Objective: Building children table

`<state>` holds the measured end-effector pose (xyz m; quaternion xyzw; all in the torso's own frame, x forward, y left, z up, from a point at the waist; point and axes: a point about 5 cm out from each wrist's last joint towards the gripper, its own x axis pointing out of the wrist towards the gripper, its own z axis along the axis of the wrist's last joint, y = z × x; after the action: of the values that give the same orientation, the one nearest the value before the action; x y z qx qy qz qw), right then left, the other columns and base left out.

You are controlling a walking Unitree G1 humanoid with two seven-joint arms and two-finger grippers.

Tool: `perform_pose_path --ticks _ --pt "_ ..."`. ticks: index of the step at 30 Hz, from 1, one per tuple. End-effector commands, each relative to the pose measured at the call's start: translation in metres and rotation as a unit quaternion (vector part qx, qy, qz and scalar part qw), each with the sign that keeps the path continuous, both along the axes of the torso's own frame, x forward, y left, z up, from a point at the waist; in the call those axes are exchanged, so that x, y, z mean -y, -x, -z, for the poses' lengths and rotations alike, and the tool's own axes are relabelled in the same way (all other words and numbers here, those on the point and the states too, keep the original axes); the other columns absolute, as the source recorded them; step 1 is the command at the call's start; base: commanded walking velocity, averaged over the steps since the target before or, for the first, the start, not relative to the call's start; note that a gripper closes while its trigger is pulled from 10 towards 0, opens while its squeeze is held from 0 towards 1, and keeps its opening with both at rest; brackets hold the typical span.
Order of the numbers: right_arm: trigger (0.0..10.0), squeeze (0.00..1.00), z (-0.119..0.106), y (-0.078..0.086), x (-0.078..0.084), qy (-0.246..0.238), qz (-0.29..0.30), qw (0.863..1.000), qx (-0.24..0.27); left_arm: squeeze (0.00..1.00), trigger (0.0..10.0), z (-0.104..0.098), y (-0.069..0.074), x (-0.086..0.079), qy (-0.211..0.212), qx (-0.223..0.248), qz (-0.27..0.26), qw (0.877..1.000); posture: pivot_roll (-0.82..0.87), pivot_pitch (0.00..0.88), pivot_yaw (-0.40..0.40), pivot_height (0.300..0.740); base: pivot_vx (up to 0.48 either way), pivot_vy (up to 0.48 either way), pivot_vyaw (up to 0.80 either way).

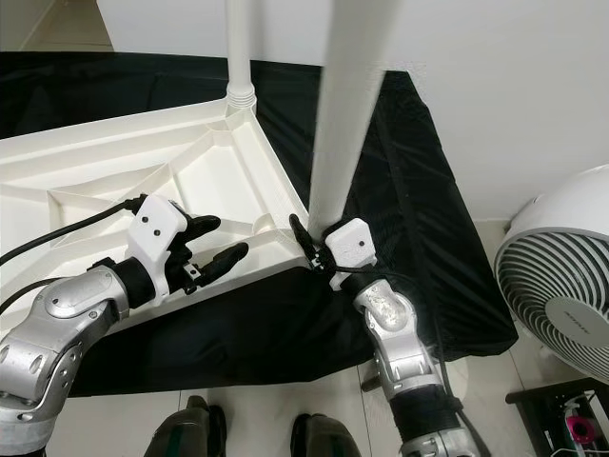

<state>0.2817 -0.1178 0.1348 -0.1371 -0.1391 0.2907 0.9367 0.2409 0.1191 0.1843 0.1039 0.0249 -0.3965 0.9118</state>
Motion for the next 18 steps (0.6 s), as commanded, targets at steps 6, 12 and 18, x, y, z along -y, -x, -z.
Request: perform_pose_path --ticks 6,12,18 --pt "10.0 0.0 0.033 0.003 0.005 0.039 -0.018 0.994 -0.103 0.0 10.0 -0.004 -0.001 -0.003 -0.005 0.012 -0.025 1.0 0.06 0.114 -0.042 0.74 0.0 0.0 0.0" --pt "10.0 0.0 0.037 0.0 0.007 0.013 -0.005 0.99 -0.142 0.0 10.0 -0.004 0.0 -0.004 -0.005 0.013 -0.029 0.999 0.07 0.113 -0.047 0.74 0.0 0.0 0.0" --pt "10.0 0.0 0.036 -0.006 0.009 -0.016 0.011 0.985 -0.173 0.0 10.0 -0.005 0.0 -0.004 -0.005 0.013 -0.03 0.999 0.07 0.118 -0.046 0.74 0.0 0.0 0.0"
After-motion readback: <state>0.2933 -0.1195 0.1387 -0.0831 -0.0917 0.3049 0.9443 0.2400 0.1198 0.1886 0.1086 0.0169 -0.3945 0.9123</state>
